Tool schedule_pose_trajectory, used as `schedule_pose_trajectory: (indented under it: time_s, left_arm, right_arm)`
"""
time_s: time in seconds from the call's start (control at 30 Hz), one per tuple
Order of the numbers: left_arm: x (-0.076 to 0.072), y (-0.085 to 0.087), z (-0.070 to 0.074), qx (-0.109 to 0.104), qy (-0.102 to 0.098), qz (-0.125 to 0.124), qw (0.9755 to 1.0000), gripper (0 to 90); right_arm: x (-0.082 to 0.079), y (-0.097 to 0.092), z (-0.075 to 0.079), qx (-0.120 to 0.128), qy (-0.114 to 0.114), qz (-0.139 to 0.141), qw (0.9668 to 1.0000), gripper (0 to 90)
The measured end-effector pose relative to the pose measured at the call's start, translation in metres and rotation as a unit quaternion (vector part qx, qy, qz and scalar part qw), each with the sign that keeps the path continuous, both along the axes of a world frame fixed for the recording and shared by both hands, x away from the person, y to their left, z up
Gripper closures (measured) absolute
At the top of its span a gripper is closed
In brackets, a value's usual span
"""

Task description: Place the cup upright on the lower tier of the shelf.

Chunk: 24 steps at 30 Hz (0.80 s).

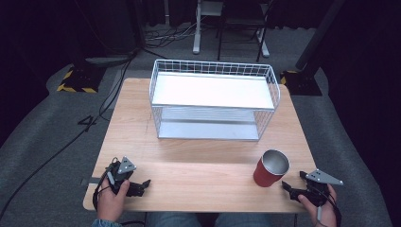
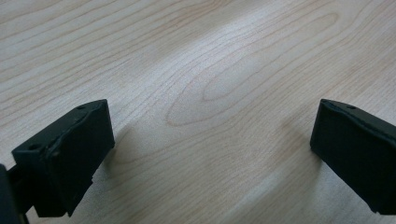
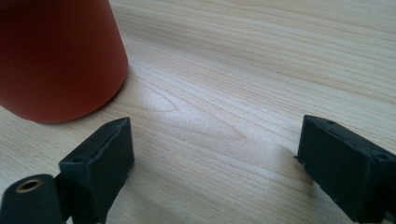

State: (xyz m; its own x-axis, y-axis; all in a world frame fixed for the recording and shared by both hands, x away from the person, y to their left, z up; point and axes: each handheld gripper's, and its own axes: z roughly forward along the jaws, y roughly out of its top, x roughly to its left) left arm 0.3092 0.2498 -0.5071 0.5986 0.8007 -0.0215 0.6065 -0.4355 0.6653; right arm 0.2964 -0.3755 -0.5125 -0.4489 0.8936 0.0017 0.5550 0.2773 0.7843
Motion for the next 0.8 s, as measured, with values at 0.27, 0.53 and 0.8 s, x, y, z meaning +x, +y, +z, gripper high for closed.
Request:
schedule_pose_trajectory:
  time_s: [0.27,0.53,0.8]
  left_arm:
    - [0.000,0.000,0.000,0.000,0.000,-0.001,1.0000,0.0]
    - [0.004,0.001,0.000,0.006,-0.004,-0.017,0.9998,0.0]
    - [0.009,0.000,0.000,0.006,-0.004,-0.019,0.9998,0.0]
  right_arm:
    - [-0.008,-0.003,0.002,0.026,-0.001,-0.005,0.9996,16.3]
    - [-0.024,-0.002,0.015,0.039,-0.042,-0.020,0.9982,15.9]
    - [-0.039,0.009,0.021,0.063,-0.058,-0.019,0.9962,15.9]
